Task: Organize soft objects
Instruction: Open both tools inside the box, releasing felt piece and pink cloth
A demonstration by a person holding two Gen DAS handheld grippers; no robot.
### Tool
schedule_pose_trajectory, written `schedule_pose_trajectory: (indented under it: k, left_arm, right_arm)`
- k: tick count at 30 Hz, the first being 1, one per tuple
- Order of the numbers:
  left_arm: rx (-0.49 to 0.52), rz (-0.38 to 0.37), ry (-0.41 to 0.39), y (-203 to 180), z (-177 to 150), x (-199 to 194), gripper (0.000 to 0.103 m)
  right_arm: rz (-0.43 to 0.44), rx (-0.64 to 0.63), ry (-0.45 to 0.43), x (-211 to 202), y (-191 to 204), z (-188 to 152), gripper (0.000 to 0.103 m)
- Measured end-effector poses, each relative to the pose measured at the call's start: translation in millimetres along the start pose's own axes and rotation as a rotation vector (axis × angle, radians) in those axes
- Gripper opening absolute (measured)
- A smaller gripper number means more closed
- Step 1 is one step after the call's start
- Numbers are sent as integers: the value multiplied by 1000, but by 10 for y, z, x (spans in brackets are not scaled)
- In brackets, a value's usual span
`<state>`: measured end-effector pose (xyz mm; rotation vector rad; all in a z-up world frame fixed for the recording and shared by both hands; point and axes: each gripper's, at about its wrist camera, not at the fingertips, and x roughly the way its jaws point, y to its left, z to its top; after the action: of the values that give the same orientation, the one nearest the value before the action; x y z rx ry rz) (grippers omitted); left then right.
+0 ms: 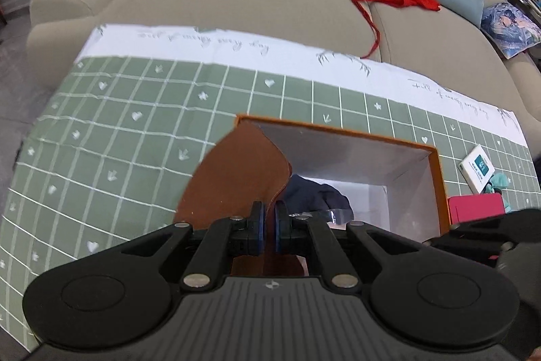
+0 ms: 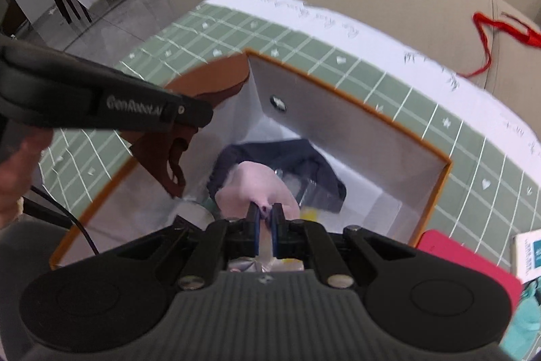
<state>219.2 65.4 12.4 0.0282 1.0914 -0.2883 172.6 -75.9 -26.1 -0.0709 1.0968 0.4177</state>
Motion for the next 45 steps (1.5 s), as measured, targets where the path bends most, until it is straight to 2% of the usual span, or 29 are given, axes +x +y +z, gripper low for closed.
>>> schedule_pose_trajectory:
  k: [11, 16, 18, 20, 22, 24, 25, 27, 29, 31, 32, 36, 39, 42, 45]
  left_arm:
    - [2, -15, 77, 32, -139, 326, 6]
    - [-5, -31, 72, 54, -123, 310, 7]
    - [-6, -52, 59, 44, -107, 281, 12]
    - [1, -59, 9, 9, -100, 212, 13]
    - [16, -42, -60, -38, -95, 122, 17]
    - [11, -46, -94, -62, -63, 62, 37]
    - [-8, -58, -103, -56, -39, 32, 43]
    - [-64, -80, -114, -21, 7, -13, 70]
    - [-115, -130, -133, 32, 49, -58, 84]
    - [-125, -182, -127, 60, 96, -83, 85]
    - [-122, -177, -127, 51, 114, -100, 86]
    - [-109, -93, -121, -30, 222, -236, 86]
    - [-94, -115, -121, -75, 331, -405, 86]
    - [-147, -126, -144, -111, 402, -546, 89]
    - [-215, -192, -186, -153, 408, -655, 90]
  right_arm:
    - [-56, -79, 28, 293, 67, -58, 4]
    - [-57, -90, 26, 333, 49, -74, 10]
    - [-75, -95, 14, 327, 69, -81, 11]
    - [-83, -88, 14, 323, 79, -91, 21]
    - [-91, -89, 5, 310, 92, -107, 25]
    - [-75, -102, -23, 259, 111, -127, 31]
    - [-69, -105, -36, 231, 118, -136, 36]
    - [-57, -118, -71, 169, 140, -149, 51]
    - [-49, -139, -103, 106, 171, -159, 74]
    - [-47, -157, -142, 33, 191, -169, 81]
    - [-43, -162, -158, -7, 197, -173, 83]
    - [-31, -147, -198, -143, 147, -182, 92]
    - [-24, -133, -214, -271, 126, -198, 96]
    - [-34, -112, -266, -439, 91, -216, 99]
    - [-47, -90, -311, -606, 40, -249, 100]
